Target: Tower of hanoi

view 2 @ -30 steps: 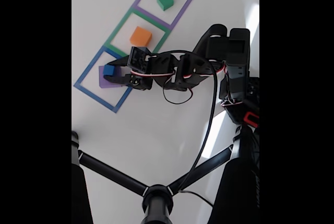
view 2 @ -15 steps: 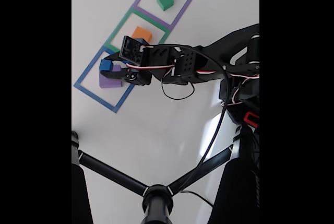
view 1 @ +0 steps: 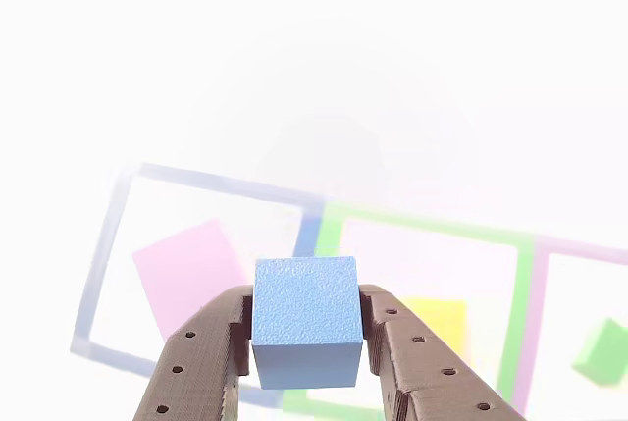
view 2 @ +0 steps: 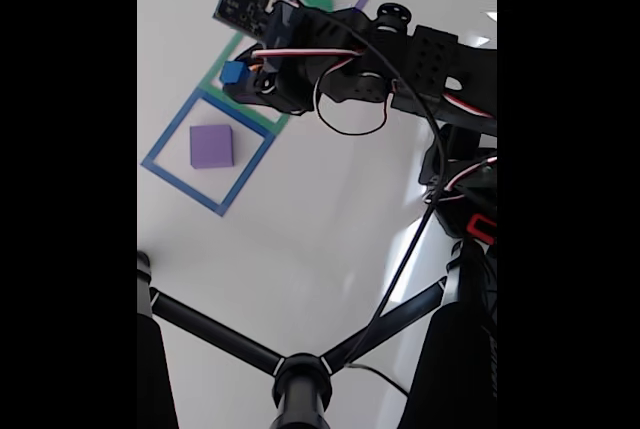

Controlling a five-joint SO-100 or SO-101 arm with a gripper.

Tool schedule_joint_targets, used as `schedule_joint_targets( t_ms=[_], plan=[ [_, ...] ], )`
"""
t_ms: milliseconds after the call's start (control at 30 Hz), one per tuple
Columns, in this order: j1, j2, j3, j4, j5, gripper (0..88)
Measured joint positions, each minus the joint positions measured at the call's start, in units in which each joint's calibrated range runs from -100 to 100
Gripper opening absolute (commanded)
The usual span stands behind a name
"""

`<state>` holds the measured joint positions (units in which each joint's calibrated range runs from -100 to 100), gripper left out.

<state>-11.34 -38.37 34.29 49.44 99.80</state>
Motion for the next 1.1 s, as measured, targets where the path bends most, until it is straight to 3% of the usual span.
schedule_joint_targets(
  t_ms=[167,400,1100],
  plan=[
    [4.3,0.0,-17.5,20.1,0.2,2.7],
    [13.6,-0.2,-30.8,35.7,0.2,2.6],
    [28.2,-3.9,-29.9,37.2,0.2,2.6]
  ],
)
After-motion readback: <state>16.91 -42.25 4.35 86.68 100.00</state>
